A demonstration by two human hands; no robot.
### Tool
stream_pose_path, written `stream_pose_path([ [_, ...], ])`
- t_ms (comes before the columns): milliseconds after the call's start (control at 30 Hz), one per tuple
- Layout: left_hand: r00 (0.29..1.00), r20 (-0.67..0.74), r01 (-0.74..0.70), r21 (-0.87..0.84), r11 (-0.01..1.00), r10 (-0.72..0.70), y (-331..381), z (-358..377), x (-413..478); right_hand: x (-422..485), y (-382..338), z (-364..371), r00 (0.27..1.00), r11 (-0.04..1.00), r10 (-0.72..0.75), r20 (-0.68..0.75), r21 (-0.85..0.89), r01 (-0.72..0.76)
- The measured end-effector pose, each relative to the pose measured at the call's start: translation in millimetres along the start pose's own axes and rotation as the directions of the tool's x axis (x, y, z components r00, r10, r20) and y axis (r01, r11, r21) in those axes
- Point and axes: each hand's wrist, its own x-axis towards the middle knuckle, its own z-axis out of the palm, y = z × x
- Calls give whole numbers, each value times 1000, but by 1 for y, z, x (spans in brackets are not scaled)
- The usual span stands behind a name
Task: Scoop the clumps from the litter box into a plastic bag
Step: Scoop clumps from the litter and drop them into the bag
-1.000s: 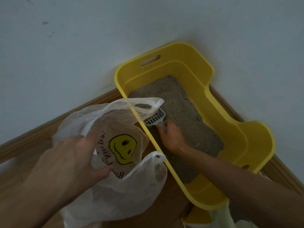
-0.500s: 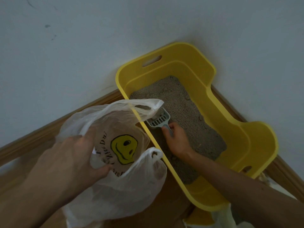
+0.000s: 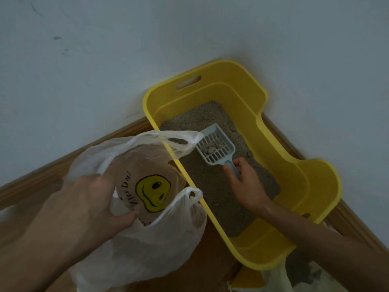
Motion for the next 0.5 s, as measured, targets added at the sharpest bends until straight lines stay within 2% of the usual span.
stream_pose_path([
  [267, 997, 41, 66, 11, 998, -66, 5, -3, 2, -9, 5, -15, 1000, 999, 7, 4, 33, -7],
  [400, 998, 45, 53, 18, 998, -54, 6, -4, 1, -11, 6, -18, 999, 996, 29, -21, 88, -27],
  [500, 998, 41, 55, 3, 998, -55, 8, -5, 1, -10, 6, -24, 1000, 999, 10, -26, 44, -8],
])
